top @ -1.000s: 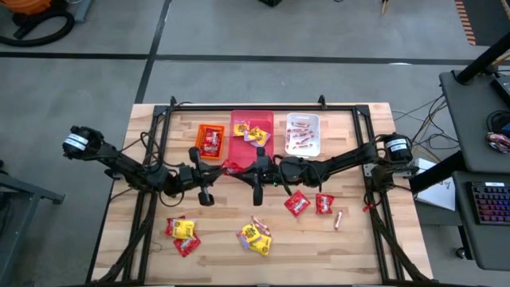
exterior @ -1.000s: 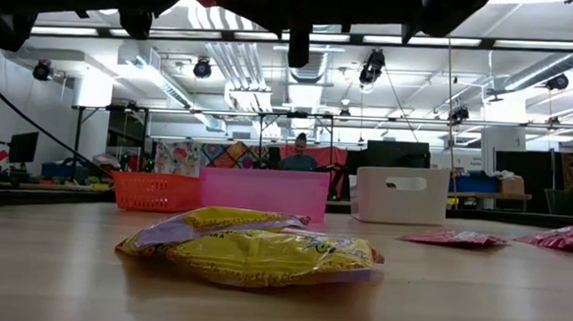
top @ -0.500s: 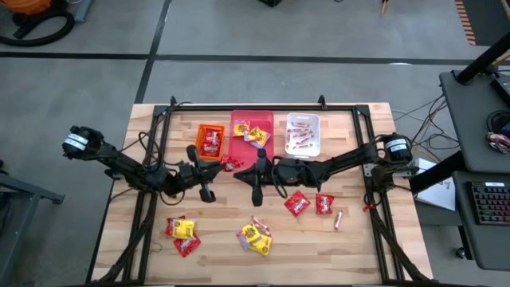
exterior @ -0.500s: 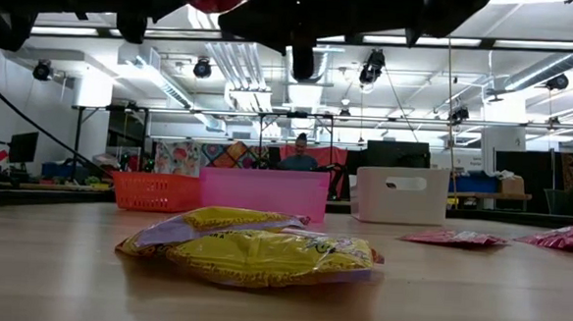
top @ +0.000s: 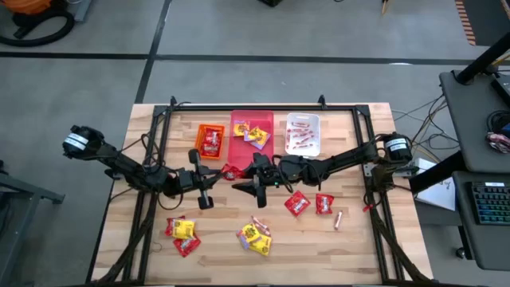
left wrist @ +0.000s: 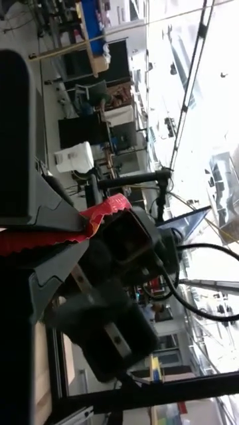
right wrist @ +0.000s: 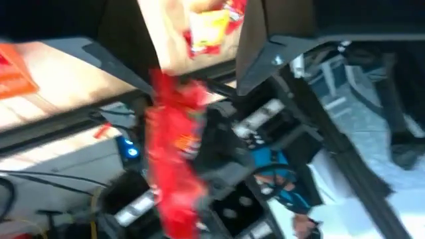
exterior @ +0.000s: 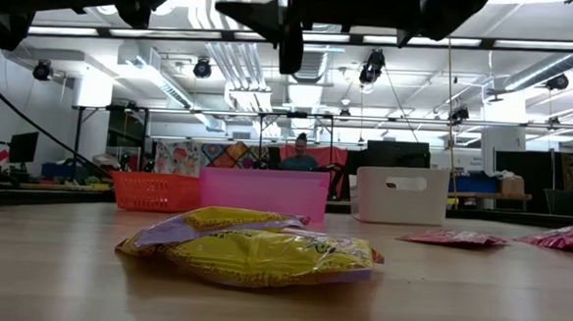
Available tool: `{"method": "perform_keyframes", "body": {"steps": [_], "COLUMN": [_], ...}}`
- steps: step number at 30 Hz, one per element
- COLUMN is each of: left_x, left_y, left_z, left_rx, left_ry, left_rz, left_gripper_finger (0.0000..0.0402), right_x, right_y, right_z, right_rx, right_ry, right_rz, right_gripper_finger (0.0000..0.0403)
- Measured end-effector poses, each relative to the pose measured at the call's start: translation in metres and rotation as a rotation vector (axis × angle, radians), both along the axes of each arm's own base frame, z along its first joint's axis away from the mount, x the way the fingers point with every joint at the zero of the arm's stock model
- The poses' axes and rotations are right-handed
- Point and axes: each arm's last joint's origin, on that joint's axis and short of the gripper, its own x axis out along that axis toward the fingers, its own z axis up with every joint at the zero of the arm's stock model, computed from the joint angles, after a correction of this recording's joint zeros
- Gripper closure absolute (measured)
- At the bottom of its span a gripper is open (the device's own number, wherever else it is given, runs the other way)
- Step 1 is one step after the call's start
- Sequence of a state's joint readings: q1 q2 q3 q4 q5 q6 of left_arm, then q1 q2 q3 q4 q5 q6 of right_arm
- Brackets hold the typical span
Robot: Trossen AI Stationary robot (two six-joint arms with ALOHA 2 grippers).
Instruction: Organize candy in baskets
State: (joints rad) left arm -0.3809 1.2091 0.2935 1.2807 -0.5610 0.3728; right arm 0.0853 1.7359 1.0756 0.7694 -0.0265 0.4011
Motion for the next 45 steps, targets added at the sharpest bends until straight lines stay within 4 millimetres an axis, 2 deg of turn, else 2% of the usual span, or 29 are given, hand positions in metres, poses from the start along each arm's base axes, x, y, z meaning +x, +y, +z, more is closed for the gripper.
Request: {"method": "perform_keyframes", "body": {"steps": [4, 9, 24, 29, 35, 41, 45], "left_x": [0.000, 0.000, 0.000, 0.000, 0.001, 0.000, -0.003], "left_y": [0.000, 0.000, 0.000, 0.000, 0.000, 0.003, 0.006], "left_z": [0.000, 0.000, 0.001, 0.002, 0.001, 0.002, 0.004], "left_rx": [-0.014, -0.026, -0.047, -0.048, -0.049, -0.082, -0.210], "left_ry": [-0.002, -0.005, -0.015, -0.017, -0.015, -0.018, -0.058], "left_rz": [-0.002, -0.007, -0.007, -0.009, -0.005, 0.073, 0.169], "left_gripper_finger": [0.0400, 0.0400, 0.0400, 0.0400, 0.0400, 0.0400, 0.0400], "right_x": [0.000, 0.000, 0.000, 0.000, 0.000, 0.000, -0.001], "right_y": [0.000, 0.000, -0.006, -0.005, -0.004, -0.002, 0.001], "right_z": [0.001, 0.005, 0.005, 0.005, 0.001, -0.009, -0.010], "right_rx": [-0.004, -0.016, -0.073, -0.134, -0.158, -0.222, -0.360], "right_ry": [-0.010, -0.053, -0.057, -0.061, -0.024, 0.082, 0.082], "right_rz": [0.005, 0.001, -0.058, -0.062, -0.060, -0.047, -0.048], "right_gripper_finger": [0.0194, 0.0198, 0.0321, 0.0384, 0.0394, 0.0395, 0.0395]}}
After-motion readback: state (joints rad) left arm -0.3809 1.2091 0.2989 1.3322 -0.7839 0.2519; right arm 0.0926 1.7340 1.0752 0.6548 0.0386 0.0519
